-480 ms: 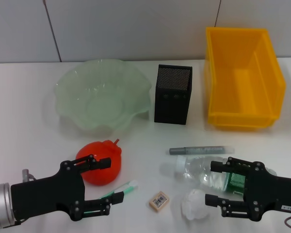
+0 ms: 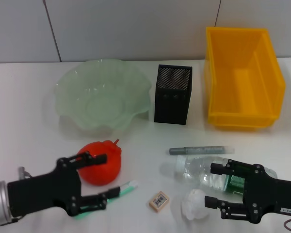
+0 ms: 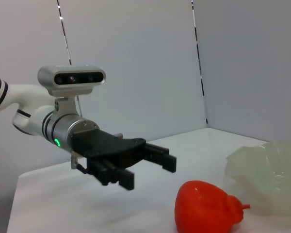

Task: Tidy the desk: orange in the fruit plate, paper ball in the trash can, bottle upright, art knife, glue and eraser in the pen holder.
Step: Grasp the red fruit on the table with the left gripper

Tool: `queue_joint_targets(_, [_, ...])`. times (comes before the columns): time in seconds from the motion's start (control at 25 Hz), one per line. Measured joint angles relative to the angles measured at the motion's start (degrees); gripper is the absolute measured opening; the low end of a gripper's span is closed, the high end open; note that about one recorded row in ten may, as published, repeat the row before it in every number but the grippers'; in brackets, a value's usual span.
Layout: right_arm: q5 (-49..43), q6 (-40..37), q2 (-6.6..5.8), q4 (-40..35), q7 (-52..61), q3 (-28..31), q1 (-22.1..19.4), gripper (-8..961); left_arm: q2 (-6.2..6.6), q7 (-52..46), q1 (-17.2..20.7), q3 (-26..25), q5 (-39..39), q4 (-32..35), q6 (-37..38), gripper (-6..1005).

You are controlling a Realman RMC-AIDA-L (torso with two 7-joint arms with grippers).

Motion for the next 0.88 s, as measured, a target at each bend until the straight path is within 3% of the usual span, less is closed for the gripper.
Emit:
queue_joint_targets(0.04, [0.00, 0.03, 0.01, 0.01, 0.00, -0.01, -0.02, 782, 0.00, 0.00, 0.00, 0.00, 0.00, 0.00, 0.00, 824])
queue_joint_targets(0.08, [0.00, 0.04, 0.02, 0.01, 0.01, 0.00, -0.07, 782, -0.27, 0.51, 0.57, -3.94, -0.01, 0.04, -0.76, 824])
queue_joint_targets(0.16, [0.00, 0.04, 0.02, 0.02, 0.09, -0.01, -0.07, 782, -0.38, 1.34, 1.06, -6.75, -0.01, -0.18, -1.02, 823])
queue_joint_targets(0.24, [0.00, 0.27, 0.04, 0.02, 0.17, -0.01, -0.07, 782, -0.38, 1.34, 1.06, -6.75, -0.01, -0.18, -1.02, 822])
queue_joint_targets(0.36, [0.00, 1.22, 0.09, 0.02, 0.27, 0.00, -0.06, 781, -0.51, 2.42, 1.72, -11.11, -0.05, -1.17, -5.13, 821])
queue_joint_targets(0.6, [-0.01, 1.95, 0.28, -0.04, 0.33, 0.00, 0.10, 782, -0.62, 2.44, 0.68, -11.13, -0.09, -4.46, -11.89, 819])
queue_joint_targets(0.88, [-0.01, 3.65, 0.76, 0.02, 0.37, 0.00, 0.54, 781, -0.61, 2.04, -0.61, -10.67, 0.28, -5.70, -13.18, 816])
